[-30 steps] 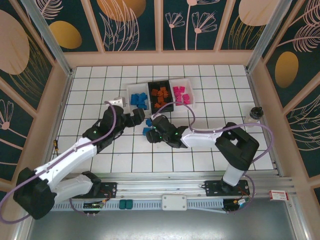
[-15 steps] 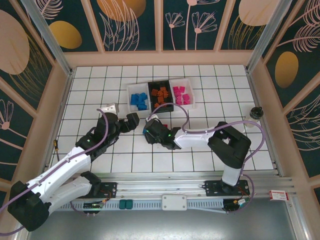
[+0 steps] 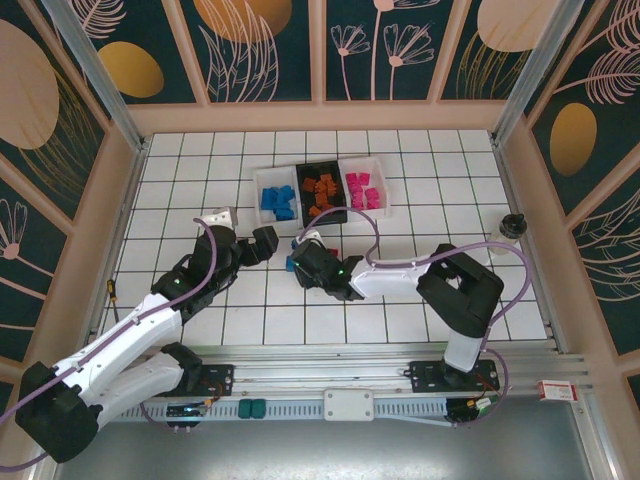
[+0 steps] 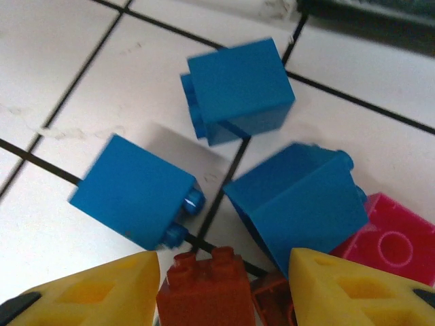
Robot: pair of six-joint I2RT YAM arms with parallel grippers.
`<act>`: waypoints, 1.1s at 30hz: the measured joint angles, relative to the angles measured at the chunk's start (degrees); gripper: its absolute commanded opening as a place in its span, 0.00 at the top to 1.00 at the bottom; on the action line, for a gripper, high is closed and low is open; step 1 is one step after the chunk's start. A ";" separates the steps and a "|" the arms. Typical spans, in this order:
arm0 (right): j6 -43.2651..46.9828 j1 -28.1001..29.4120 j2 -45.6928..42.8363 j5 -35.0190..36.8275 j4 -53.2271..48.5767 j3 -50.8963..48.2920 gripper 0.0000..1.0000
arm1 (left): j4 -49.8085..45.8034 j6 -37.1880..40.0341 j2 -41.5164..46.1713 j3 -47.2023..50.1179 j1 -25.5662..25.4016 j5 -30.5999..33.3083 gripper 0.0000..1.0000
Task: Sort the legos into containers by color
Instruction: Pick up the lego from the center of the table.
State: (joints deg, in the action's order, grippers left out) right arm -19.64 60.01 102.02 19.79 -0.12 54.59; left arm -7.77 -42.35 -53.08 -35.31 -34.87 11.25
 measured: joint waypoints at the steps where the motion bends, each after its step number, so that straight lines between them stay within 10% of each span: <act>1: 0.02 0.00 -0.07 0.13 0.09 -0.66 0.44 | 0.02 -0.02 0.00 0.09 0.00 0.00 0.01; 19: 0.33 0.00 0.68 -0.85 0.09 0.11 0.44 | -0.20 0.00 -0.17 0.20 0.00 0.00 0.02; 33: 1.33 0.09 -0.94 -1.60 -0.42 -0.52 0.66 | -0.24 0.02 -0.50 0.20 0.00 0.17 0.01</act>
State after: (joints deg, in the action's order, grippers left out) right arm -18.31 60.10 101.08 18.20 -0.54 54.06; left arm -8.01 -42.33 -53.58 -35.11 -34.87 11.42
